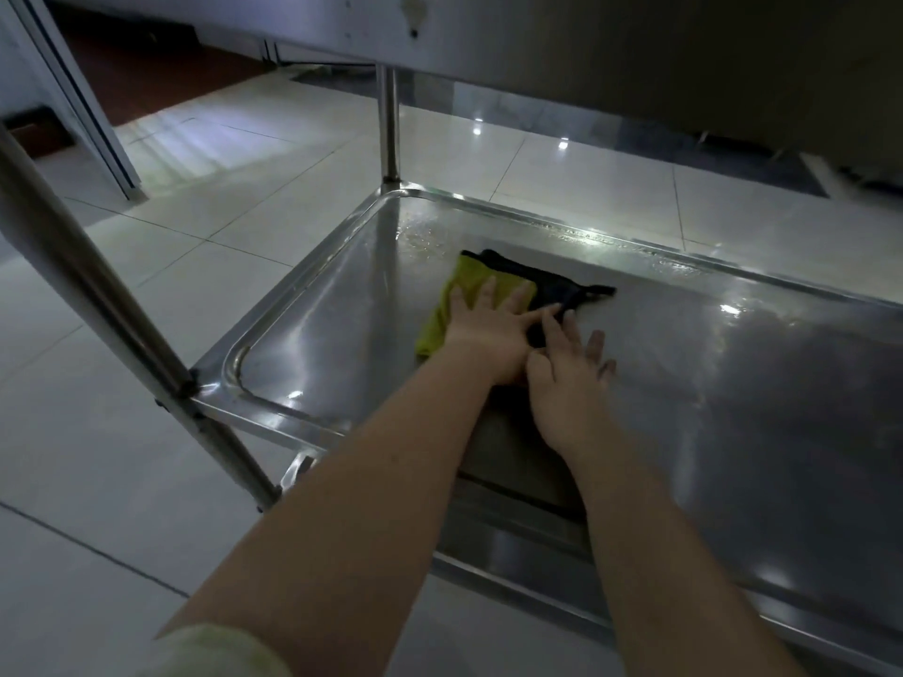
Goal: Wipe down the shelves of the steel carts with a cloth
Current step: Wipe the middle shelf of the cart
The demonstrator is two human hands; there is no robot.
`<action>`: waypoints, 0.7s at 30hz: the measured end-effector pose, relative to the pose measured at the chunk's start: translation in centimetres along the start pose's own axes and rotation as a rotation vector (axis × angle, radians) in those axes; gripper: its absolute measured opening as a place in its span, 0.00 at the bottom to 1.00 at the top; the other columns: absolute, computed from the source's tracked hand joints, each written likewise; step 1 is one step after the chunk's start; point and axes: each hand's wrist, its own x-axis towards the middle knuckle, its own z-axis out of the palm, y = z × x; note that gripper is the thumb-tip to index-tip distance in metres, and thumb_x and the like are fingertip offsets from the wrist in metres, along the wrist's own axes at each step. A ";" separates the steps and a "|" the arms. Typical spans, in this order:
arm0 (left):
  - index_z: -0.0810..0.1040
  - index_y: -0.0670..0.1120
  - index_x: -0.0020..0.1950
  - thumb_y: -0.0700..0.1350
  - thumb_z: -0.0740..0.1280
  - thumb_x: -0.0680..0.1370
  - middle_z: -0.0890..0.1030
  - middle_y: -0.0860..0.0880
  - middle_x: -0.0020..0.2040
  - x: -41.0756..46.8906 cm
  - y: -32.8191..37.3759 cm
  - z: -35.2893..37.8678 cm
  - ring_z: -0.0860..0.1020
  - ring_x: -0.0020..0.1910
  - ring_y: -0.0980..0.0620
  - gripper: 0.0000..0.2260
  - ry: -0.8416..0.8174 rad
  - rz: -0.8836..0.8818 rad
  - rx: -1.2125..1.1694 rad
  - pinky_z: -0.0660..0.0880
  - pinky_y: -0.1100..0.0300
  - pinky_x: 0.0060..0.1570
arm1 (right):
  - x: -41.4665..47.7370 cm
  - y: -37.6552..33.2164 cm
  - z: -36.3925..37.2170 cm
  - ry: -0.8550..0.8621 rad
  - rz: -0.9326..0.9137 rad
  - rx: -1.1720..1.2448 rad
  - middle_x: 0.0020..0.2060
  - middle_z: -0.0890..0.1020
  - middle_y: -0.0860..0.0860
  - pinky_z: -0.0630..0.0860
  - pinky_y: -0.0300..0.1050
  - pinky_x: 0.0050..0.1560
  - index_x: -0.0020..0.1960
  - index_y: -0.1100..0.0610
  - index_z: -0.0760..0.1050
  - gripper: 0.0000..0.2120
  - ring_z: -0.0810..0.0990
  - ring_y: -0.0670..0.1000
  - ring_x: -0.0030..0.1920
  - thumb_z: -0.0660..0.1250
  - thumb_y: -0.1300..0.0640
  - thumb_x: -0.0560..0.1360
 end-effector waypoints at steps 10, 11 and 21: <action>0.51 0.69 0.75 0.75 0.53 0.72 0.47 0.58 0.80 -0.1 -2.0 0.3 0.43 0.78 0.52 0.33 0.106 0.007 -0.139 0.41 0.39 0.74 | 4.1 3.3 -2.5 -0.072 0.173 -0.269 0.79 0.48 0.45 0.43 0.61 0.74 0.79 0.44 0.46 0.25 0.47 0.53 0.79 0.44 0.43 0.83; 0.51 0.69 0.75 0.76 0.52 0.71 0.46 0.59 0.80 -0.2 -3.2 0.1 0.43 0.78 0.52 0.34 0.102 -0.017 -0.137 0.42 0.40 0.74 | 4.1 3.4 -2.3 -0.087 0.157 -0.322 0.79 0.48 0.45 0.42 0.63 0.74 0.79 0.44 0.47 0.26 0.46 0.52 0.79 0.43 0.43 0.83; 0.50 0.67 0.76 0.76 0.48 0.72 0.48 0.58 0.80 -1.6 -16.6 -0.8 0.46 0.79 0.50 0.34 0.127 -0.362 -0.065 0.43 0.39 0.74 | 4.1 2.7 -1.4 -0.103 0.133 -0.391 0.79 0.44 0.43 0.40 0.64 0.75 0.79 0.43 0.44 0.26 0.43 0.53 0.79 0.41 0.42 0.83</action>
